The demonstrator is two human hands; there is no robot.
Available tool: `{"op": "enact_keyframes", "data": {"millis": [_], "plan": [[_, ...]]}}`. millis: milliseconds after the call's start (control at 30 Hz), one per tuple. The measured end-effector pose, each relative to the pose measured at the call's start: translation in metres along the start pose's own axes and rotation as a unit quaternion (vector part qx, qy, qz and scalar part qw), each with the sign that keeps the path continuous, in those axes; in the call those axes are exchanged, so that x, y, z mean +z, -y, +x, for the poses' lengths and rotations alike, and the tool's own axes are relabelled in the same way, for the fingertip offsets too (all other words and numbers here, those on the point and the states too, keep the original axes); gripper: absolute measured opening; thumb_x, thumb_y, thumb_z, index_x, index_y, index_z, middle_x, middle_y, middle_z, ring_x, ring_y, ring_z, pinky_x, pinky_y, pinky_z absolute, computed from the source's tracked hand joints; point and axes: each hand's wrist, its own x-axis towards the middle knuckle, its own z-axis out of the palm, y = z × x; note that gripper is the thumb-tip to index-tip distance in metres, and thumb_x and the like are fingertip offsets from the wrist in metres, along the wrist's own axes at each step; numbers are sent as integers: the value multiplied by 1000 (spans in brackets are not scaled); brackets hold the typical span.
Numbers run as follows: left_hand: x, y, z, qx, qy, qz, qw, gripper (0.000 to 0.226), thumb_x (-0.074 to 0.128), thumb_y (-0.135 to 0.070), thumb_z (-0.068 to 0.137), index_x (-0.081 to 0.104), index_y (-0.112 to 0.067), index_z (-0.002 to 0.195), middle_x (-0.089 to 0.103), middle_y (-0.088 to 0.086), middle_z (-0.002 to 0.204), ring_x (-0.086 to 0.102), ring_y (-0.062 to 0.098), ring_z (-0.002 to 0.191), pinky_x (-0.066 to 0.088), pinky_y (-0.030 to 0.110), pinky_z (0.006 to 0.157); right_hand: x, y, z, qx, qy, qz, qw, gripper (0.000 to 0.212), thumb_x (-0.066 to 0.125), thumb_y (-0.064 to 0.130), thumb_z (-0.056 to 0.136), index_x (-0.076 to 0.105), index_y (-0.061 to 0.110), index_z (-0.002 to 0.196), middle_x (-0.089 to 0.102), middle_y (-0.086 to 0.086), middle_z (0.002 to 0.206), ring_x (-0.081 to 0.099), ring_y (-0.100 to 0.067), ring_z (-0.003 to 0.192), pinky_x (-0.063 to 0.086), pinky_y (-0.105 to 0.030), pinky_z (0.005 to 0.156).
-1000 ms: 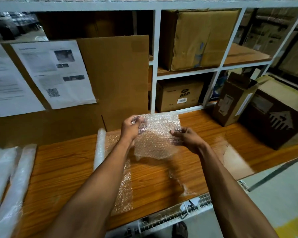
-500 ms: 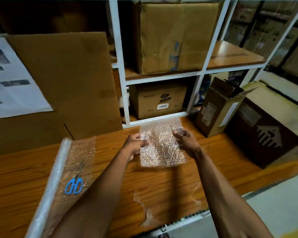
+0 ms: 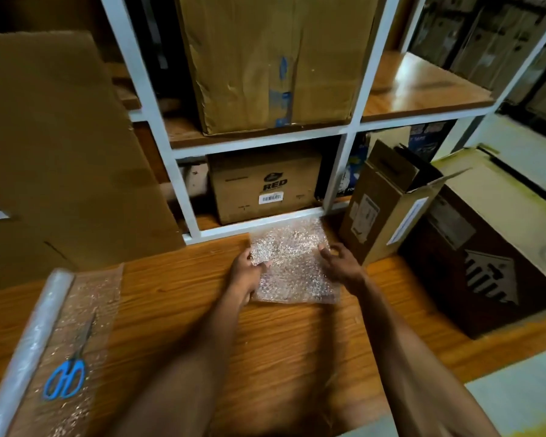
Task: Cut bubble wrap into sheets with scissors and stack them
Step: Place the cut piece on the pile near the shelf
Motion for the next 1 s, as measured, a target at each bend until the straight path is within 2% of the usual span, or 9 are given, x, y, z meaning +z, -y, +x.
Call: {"op": "enact_keyframes", "data": {"millis": [100,167,300,433,567,700,833,900,1000], "plan": [[3,15,18,-25,-31,34,999,63,76,-23,93,46,-22,149,57,10,145,64,15,88,60,37,79,-9,-19,18,115,84,-3,990,48,90,2,78,62,8,117,73,-12,90,70,-18,63,57,-26,51],[1,23,24,-51,-32,48,997,55,81,-28,89,53,-23,135,66,6,132,68,22,99,60,45,90,-9,-36,31,80,46,-96,991,46,91,6,79,61,18,112,72,-16,99,68,-18,66,54,-27,49],[-2,31,34,-68,-19,101,992,70,91,-28,76,49,-28,132,68,-1,118,70,23,100,61,46,89,3,-53,48,1,-40,-112,993,42,87,-2,81,59,25,98,70,-26,112,66,-21,72,58,-33,57],[2,29,44,-52,-32,107,992,77,88,-15,78,44,-35,139,70,-2,108,73,20,90,64,44,78,9,-30,47,-48,-106,-133,984,40,79,-1,88,59,18,116,65,-9,99,61,-23,78,46,-18,51],[6,21,45,-3,-66,177,982,75,81,-16,86,41,-46,142,71,-8,101,70,13,81,56,29,59,8,-30,56,-89,-138,-222,961,45,77,3,88,61,7,130,70,-9,103,67,-27,94,38,-16,71],[7,24,45,40,-105,310,944,66,78,-22,89,44,-51,138,58,-5,125,63,15,95,61,34,70,10,-36,61,-107,-112,-334,930,52,78,3,83,59,6,131,67,-20,121,65,-37,108,45,-28,85],[13,21,48,110,-111,418,895,69,69,-35,92,32,-53,148,30,-7,157,43,23,133,56,44,96,21,-36,65,-154,-103,-494,849,70,77,27,88,45,16,149,46,-16,143,52,-37,123,48,-45,100],[18,14,50,155,-79,466,867,71,60,-39,98,22,-47,158,18,-9,167,28,24,147,42,49,114,33,-32,67,-224,-77,-490,839,67,66,35,96,40,18,156,42,-15,154,46,-36,135,44,-49,111],[28,7,60,193,-16,511,837,72,47,-42,105,5,-42,163,0,-9,173,8,25,158,15,51,125,54,-23,75,-257,-5,-547,797,64,43,37,109,20,21,167,18,-9,174,17,-30,159,18,-55,129]]}}
